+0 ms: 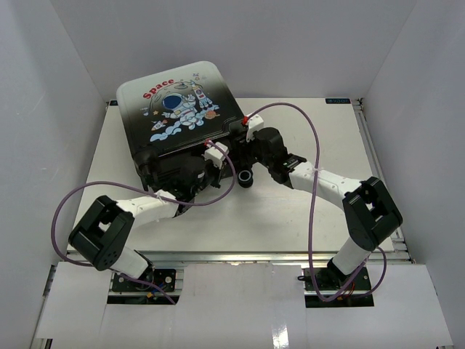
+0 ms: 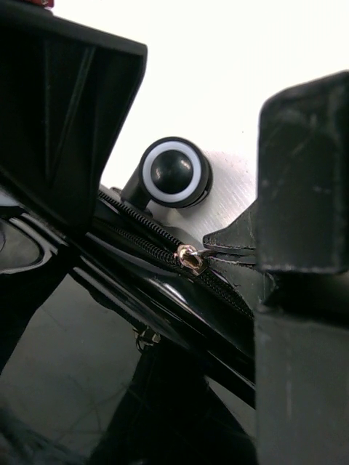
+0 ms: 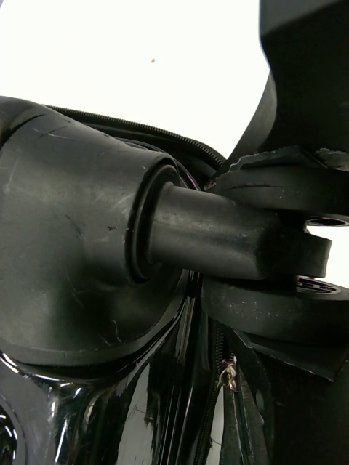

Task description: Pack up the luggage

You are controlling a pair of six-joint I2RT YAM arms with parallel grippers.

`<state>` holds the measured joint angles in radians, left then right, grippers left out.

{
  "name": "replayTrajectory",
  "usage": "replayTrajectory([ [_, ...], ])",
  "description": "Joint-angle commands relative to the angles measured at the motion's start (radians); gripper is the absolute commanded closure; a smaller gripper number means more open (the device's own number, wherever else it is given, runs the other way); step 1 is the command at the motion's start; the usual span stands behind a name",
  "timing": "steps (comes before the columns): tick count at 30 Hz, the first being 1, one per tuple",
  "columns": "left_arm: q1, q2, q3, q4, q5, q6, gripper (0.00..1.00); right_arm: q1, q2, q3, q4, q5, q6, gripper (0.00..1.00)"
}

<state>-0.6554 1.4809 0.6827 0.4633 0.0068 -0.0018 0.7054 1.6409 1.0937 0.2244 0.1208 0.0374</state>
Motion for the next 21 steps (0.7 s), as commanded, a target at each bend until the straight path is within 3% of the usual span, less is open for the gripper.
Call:
replayTrajectory([
  [1,-0.072,-0.145,-0.018,0.148,0.093,-0.040,1.00,0.135,-0.020,0.002,0.063,-0.268,-0.016,0.92],
  [9,-0.073,-0.076,0.036,0.197,0.258,-0.075,1.00,0.167,-0.069,-0.030,0.046,-0.148,0.035,0.92],
  [21,-0.076,0.013,0.119,0.181,0.414,-0.013,1.00,0.166,-0.119,-0.093,0.034,-0.127,-0.027,0.91],
])
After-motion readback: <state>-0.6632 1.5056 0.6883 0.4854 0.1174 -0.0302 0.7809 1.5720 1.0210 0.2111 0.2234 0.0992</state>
